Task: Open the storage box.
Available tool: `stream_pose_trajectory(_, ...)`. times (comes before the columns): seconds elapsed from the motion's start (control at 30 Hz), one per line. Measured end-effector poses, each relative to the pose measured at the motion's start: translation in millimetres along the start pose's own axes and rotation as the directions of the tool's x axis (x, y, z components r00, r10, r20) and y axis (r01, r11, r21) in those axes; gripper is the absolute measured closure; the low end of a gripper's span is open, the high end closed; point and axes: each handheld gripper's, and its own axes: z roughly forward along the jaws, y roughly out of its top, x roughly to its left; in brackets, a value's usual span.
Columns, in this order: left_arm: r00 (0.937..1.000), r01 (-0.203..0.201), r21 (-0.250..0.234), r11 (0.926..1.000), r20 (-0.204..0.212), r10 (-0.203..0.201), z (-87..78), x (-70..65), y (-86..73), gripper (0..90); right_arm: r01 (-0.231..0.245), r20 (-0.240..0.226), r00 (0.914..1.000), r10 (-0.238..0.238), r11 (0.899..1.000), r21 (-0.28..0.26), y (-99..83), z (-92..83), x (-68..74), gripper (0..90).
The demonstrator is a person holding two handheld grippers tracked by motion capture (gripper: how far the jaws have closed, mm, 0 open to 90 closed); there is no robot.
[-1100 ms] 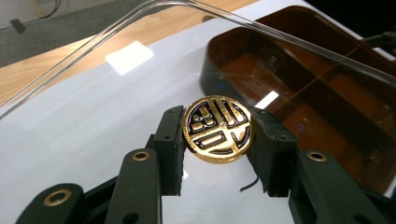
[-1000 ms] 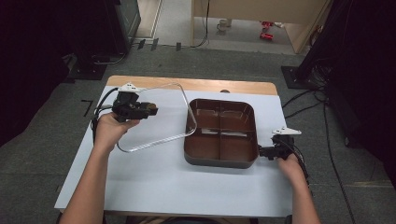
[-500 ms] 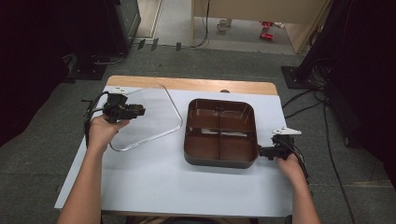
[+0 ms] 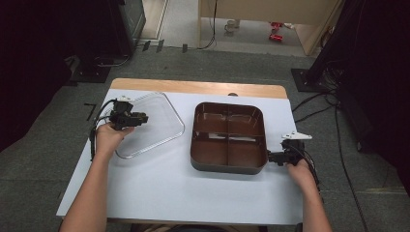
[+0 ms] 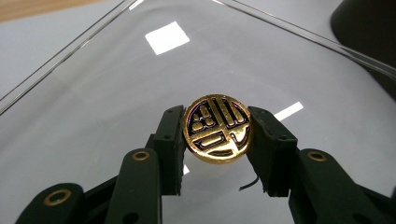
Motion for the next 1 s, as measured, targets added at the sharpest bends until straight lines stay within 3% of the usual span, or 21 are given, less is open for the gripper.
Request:
stream_pose_trajectory(0.23,1.0,0.004,0.026,0.9997,-0.005,-0.004,13.4,3.3,-4.5,59.1,0.0,0.0,1.0,0.0,1.0,0.0,0.0,0.0,0.0,0.0)
stream_pose_trajectory(0.4,0.9994,-0.017,0.041,0.999,-0.03,0.018,20.3,2.5,-7.3,59.1,0.001,0.0,1.0,-0.001,1.0,0.0,0.0,0.0,0.0,0.0)
stream_pose_trajectory(0.57,0.9995,-0.011,0.028,0.9995,-0.028,0.012,20.4,2.8,-8.7,58.9,0.001,0.0,1.0,-0.001,1.0,0.0,0.0,0.0,0.0,0.0)
stream_pose_trajectory(0.73,0.9996,0.029,0.021,0.9994,-0.005,-0.029,19.4,3.9,-8.6,55.1,0.0,0.0,1.0,0.0,1.0,0.0,0.0,0.0,0.0,0.0)
stream_pose_trajectory(0.87,0.9996,0.011,0.018,0.9998,-0.026,-0.011,14.3,-0.2,-5.0,46.4,0.0,0.001,1.0,0.0,1.0,0.0,0.0,0.0,0.0,0.0)
stream_pose_trajectory(1.0,0.9995,-0.001,0.004,1.0,-0.03,0.001,4.6,-5.3,-1.4,43.2,0.0,0.001,1.0,0.0,1.0,0.0,0.0,-0.1,0.1,0.0)
